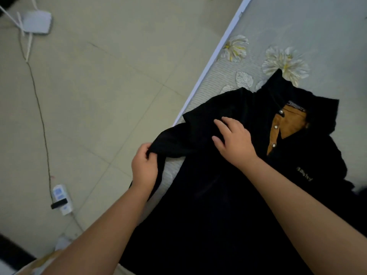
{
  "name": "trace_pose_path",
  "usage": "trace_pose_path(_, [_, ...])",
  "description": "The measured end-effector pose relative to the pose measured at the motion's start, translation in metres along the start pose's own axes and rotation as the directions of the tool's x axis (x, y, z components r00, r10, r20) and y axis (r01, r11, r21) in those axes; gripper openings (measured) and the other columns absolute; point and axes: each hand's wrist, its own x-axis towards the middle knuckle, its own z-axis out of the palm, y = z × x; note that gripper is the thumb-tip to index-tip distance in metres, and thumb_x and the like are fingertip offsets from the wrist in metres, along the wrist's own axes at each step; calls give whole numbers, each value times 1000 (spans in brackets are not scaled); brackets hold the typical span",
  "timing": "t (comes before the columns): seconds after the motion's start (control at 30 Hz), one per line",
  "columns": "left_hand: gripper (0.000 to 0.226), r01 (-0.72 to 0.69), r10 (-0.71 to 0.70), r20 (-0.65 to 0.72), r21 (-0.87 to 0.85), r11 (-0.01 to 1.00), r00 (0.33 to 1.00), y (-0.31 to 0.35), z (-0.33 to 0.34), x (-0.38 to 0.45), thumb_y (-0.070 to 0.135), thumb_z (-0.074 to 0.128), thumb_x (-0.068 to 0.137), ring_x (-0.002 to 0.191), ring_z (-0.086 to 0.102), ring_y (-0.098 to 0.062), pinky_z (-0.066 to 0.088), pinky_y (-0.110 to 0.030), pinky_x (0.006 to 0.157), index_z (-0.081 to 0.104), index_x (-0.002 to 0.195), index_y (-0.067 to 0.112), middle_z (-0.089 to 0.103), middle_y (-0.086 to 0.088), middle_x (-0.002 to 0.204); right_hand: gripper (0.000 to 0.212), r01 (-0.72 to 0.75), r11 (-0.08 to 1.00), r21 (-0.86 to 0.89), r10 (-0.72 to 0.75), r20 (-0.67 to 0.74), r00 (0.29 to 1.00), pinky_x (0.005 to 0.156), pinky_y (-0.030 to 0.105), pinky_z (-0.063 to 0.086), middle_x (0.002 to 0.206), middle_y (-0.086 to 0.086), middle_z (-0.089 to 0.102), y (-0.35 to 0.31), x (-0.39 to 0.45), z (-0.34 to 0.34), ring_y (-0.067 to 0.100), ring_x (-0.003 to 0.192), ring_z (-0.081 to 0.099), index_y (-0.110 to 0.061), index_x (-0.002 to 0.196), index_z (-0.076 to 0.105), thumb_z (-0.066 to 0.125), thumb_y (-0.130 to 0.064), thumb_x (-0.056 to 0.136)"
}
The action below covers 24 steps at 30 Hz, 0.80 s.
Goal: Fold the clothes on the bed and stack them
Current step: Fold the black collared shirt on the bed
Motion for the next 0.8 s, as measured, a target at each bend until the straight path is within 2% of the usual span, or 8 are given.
trace_pose_path(0.13, [19,215,-316,-83,-569,794,945,36,-19,47,6,42,95,83,59,-18,53,-27,71,50,84,19,58,-2,85,54,33,992,-125,-4,226,974,113,45,9,155,0,8,-6,18,9,22,143,2,-25,145,20,38,-37,96])
trace_pose_path(0.3, [22,247,-354,18,-749,615,935,82,-32,79,5,39,97,78,61,-15,54,-26,72,48,82,19,58,-2,87,56,48,997,54,-59,220,974,114,35,8,155,4,1,-7,16,8,23,143,-1,-19,145,17,42,-27,96])
trace_pose_path(0.47, [20,171,-117,125,-756,632,985,132,-5,74,4,38,97,92,62,-24,48,-36,88,50,87,18,62,-4,91,50,-161,970,183,141,118,983,109,22,15,154,3,12,17,-14,-18,17,142,10,-12,142,29,45,-22,95])
trace_pose_path(0.57, [24,-111,239,144,-591,799,960,161,33,48,-3,43,92,97,56,-27,43,-33,92,55,89,18,60,-4,95,45,-329,910,253,333,28,942,104,22,21,151,4,25,45,-49,-40,18,138,24,-10,138,38,47,-18,94])
trace_pose_path(0.6, [25,-311,440,188,-474,824,878,167,46,34,-6,45,86,96,55,-25,41,-27,92,59,91,15,59,-3,95,42,-386,881,273,404,-11,915,105,24,22,148,6,31,56,-64,-47,19,136,28,-7,135,42,48,-15,94])
trace_pose_path(0.67, [28,-732,755,506,-305,609,418,168,76,0,-7,48,72,103,55,-29,33,-32,99,64,93,1,61,-12,95,37,-491,812,316,542,-93,835,106,32,27,140,15,42,80,-97,-58,26,131,37,0,128,49,48,-8,92])
trace_pose_path(0.73, [33,-940,416,901,-242,241,-126,152,100,-37,-1,49,76,129,38,-30,11,-41,110,64,105,3,60,-13,114,32,-583,718,380,668,-143,730,103,35,31,129,22,51,100,-133,-65,33,123,44,5,122,53,48,-2,92])
trace_pose_path(0.8, [40,-947,-79,947,-316,-59,-311,122,112,-65,9,47,87,141,13,-22,-4,-38,112,52,126,13,43,-6,139,30,-662,623,417,761,-123,637,98,36,34,124,23,54,116,-167,-66,34,117,48,6,121,54,45,-3,93])
